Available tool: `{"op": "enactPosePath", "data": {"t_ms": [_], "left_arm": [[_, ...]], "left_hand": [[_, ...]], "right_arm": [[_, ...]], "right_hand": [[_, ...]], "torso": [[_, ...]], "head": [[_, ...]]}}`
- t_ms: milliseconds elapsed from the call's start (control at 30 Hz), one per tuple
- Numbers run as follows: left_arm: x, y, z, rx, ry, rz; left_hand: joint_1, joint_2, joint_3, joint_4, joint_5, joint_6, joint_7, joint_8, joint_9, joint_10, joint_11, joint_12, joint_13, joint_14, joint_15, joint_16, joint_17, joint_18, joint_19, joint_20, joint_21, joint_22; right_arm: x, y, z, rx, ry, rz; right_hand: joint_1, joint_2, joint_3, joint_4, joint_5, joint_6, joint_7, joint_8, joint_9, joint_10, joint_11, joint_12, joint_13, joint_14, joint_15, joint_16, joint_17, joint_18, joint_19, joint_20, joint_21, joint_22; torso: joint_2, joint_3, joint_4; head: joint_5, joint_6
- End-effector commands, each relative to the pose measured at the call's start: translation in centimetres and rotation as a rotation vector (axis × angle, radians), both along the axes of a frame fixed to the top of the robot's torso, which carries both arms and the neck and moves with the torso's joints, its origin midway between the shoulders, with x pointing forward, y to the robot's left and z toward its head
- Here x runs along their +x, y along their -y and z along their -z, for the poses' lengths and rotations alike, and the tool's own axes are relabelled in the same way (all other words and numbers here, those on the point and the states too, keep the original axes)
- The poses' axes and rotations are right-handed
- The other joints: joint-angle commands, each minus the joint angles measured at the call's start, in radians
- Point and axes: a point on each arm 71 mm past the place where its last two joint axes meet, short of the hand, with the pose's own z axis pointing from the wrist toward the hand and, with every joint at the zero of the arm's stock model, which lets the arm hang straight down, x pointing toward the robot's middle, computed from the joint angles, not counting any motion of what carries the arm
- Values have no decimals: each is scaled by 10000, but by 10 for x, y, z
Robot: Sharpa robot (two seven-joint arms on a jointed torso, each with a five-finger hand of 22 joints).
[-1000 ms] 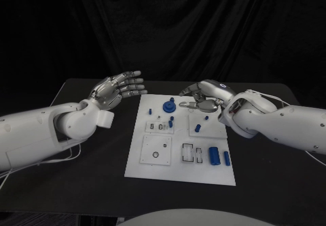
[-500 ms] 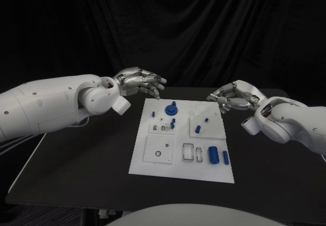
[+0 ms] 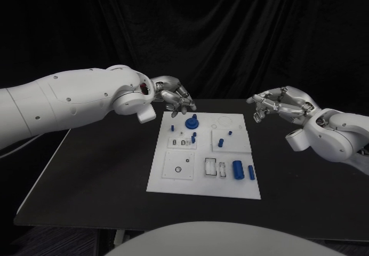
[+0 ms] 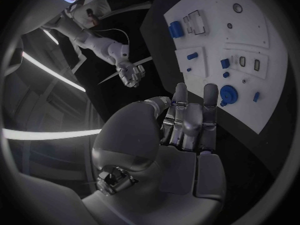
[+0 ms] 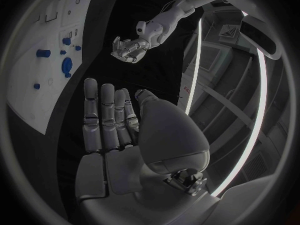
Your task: Assemble the parts on the task board
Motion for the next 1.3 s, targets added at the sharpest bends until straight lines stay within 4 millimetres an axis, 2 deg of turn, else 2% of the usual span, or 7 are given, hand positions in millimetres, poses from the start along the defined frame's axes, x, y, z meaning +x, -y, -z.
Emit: {"op": "enactPosePath", "data": {"t_ms": [33, 100, 233, 367, 600, 1000, 1300], "left_arm": [[-1, 3, 7, 2370, 216, 377], [-1, 10, 8, 2888, 157, 468], [0, 16, 11, 3610, 72, 463], [4, 20, 12, 4428, 247, 503], [8, 24, 15, 5793, 111, 284], [14, 32, 30, 7208, -587, 154], [16, 36, 43, 7129, -703, 54]], "left_hand": [[-209, -42, -15, 74, -383, 73, -7, 42, 103, 552, -7, 1580, 2365, 715, -45, 280, 1323, -171, 325, -40, 284, 508], [-309, -12, 11, 89, -589, 69, -11, 33, 189, 1080, -1, 2559, 4053, 1110, -18, 381, 2045, -222, 551, -37, 434, 865], [-586, 71, -45, 236, -882, 46, -1, 32, 404, 4368, -3, 5099, 9237, 3167, -17, 538, 5265, -516, 2244, -29, 1421, 2710], [-999, 119, -417, 534, -1312, 408, -178, 369, 848, 6607, -158, 6010, 11950, 3448, -158, 515, 5704, -835, 4026, -124, 2226, 4400], [-1882, 130, -1305, 983, -1928, 562, -402, 1051, 1937, 6607, -385, 6010, 11950, 3448, -386, 515, 5704, -951, 4692, -357, 2437, 4958], [-2214, 382, -1688, 676, -1805, 645, -656, 1620, 3355, 6607, -615, 6010, 11950, 3448, -634, 515, 5704, -1156, 5634, -605, 2766, 5879], [-2273, 348, -1775, 407, -1725, 807, -872, 2067, 4547, 6607, -824, 6010, 11950, 3448, -834, 515, 5704, -1160, 5686, -804, 2727, 5914]], "right_arm": [[-3, 3, 1, 536, -383, 203], [-5, 6, 1, 494, -467, 317], [-5, 6, 3, 466, -540, 355], [-6, 5, 7, 448, -623, 281], [-6, 3, 14, 386, -677, 177], [-5, 0, 24, 56, -729, -169], [-6, -3, 29, -126, -873, -364]], "right_hand": [[10, 110, -25, 7, -16, -69, -17, 65, 12, -43, -20, -39, -28, -85, -10, -23, -26, 137, -98, 2, -50, -14], [11, 150, -16, 10, -19, -63, -19, 78, 14, -31, -22, -41, -53, -88, -11, -17, -41, 141, -99, 6, -67, -17], [31, 184, -2, 2, -17, -52, -29, 95, 18, -13, -29, -41, -79, -90, -14, -12, -58, 146, -97, 8, -82, -19], [100, 216, 31, -14, 20, -54, -41, 113, 21, 1, -43, -46, -124, -90, -24, -1, -87, 155, -90, 9, -105, -21], [138, 229, 47, -15, 42, -48, -44, 128, 25, 8, -47, -49, -149, -89, -29, 7, -104, 158, -85, 8, -116, -21], [178, 265, 72, -15, 64, -54, -42, 141, 27, 21, -48, -48, -181, -85, -33, 18, -128, 163, -74, 6, -129, -22], [224, 285, 98, -21, 92, -75, -38, 147, 27, 14, -47, -62, -220, -95, -34, 19, -157, 164, -68, 7, -146, -24]], "torso": [[-100, 35, -213], [-118, 79, -226], [-94, 114, -208], [-64, 122, -252], [-10, 163, -313], [92, 383, -518], [86, 380, -578]], "head": [[160, -2], [177, -2], [142, -2], [189, -2], [260, -2], [483, -2], [503, -2]]}}
